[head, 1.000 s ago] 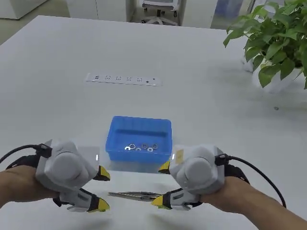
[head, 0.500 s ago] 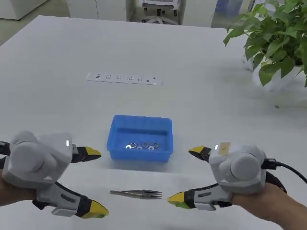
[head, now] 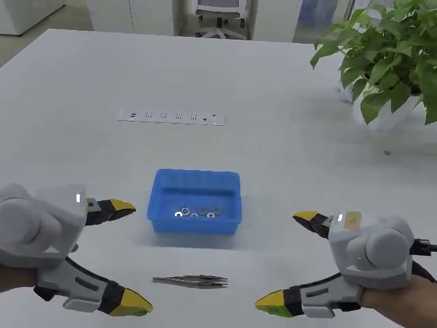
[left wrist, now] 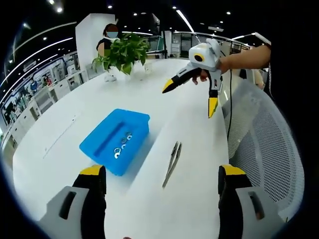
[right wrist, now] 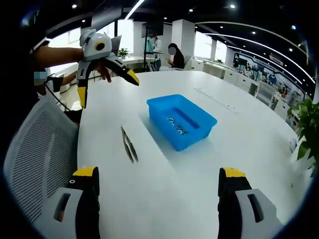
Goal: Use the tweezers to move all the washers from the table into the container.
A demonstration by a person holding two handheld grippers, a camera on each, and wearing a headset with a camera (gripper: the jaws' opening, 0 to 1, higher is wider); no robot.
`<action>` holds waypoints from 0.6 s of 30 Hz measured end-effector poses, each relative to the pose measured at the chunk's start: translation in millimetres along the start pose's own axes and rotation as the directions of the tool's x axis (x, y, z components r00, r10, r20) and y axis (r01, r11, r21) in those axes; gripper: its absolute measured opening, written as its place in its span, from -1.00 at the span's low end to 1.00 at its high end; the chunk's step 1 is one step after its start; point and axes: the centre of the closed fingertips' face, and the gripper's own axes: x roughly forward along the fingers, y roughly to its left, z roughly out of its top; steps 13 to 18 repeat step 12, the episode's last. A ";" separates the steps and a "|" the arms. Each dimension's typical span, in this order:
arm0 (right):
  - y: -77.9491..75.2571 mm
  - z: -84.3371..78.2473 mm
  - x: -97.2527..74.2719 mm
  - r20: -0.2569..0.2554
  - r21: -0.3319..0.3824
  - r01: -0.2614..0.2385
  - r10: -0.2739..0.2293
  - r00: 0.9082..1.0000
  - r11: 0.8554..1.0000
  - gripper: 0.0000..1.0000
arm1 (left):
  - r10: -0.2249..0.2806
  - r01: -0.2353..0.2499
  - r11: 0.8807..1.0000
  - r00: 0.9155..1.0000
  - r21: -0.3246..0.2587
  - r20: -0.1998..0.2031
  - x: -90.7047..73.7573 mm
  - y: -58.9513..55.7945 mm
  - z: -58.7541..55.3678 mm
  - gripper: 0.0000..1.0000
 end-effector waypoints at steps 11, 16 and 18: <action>-4.7 -1.5 -2.6 -0.005 -0.004 0.014 -0.014 1.000 1.000 1.00 | -0.010 0.011 1.000 1.000 0.021 -0.017 4.4 5.5 1.9 0.98; -4.5 -1.4 -2.5 -0.004 -0.005 0.012 -0.012 1.000 1.000 1.00 | -0.010 0.010 1.000 1.000 0.022 -0.016 4.4 5.8 2.1 0.98; -4.5 -1.4 -2.5 -0.004 -0.005 0.012 -0.012 1.000 1.000 1.00 | -0.010 0.010 1.000 1.000 0.022 -0.016 4.4 5.8 2.1 0.98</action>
